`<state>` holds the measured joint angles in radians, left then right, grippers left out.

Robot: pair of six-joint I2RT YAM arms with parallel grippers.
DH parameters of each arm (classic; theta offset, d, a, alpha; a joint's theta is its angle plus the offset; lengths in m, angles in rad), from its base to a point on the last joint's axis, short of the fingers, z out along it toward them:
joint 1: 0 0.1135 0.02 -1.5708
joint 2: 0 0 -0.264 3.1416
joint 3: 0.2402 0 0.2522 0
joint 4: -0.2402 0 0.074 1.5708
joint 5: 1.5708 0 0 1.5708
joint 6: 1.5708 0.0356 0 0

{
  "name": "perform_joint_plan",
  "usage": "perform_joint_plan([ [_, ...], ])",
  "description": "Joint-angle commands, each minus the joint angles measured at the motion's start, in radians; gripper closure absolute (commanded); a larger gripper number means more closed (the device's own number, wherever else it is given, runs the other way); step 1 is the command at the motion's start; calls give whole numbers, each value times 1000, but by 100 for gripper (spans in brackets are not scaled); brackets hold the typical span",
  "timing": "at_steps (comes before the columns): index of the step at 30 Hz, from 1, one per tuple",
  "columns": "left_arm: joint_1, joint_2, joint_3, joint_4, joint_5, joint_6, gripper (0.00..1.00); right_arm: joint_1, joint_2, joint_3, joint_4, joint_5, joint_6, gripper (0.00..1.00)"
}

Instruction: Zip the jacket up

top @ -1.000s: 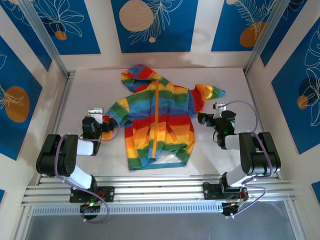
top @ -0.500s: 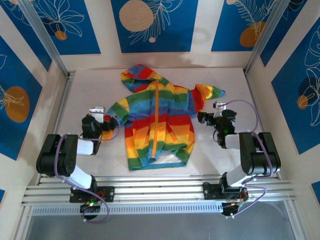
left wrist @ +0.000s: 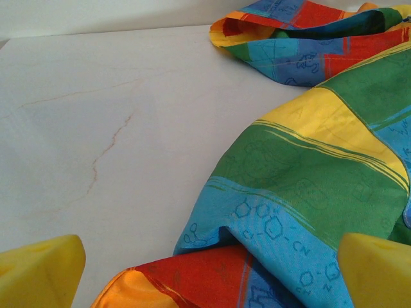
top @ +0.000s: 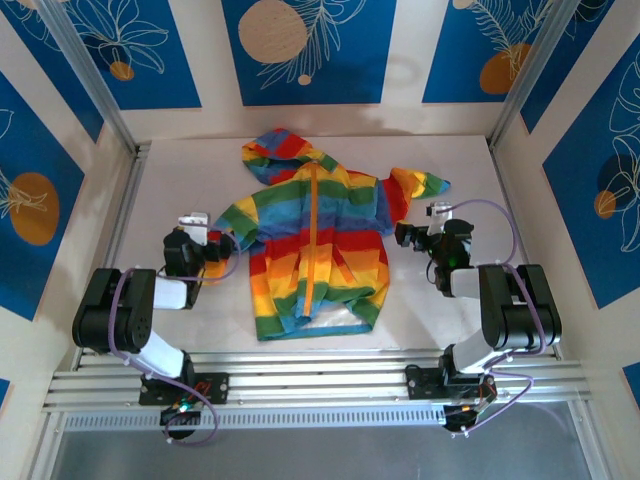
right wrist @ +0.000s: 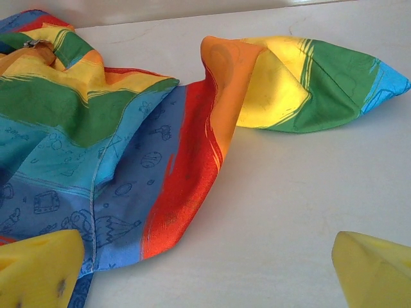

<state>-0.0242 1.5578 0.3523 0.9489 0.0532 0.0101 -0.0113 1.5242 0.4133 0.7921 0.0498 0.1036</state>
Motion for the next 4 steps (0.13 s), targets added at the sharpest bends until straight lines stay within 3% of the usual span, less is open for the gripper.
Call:
perform_joint_plan([
  [1, 8, 6, 15, 2, 29, 16, 0, -26, 2, 10, 4, -71, 3, 1],
  [4, 9, 6, 16, 2, 28, 16, 0, -27, -1, 4, 12, -76, 4, 1],
])
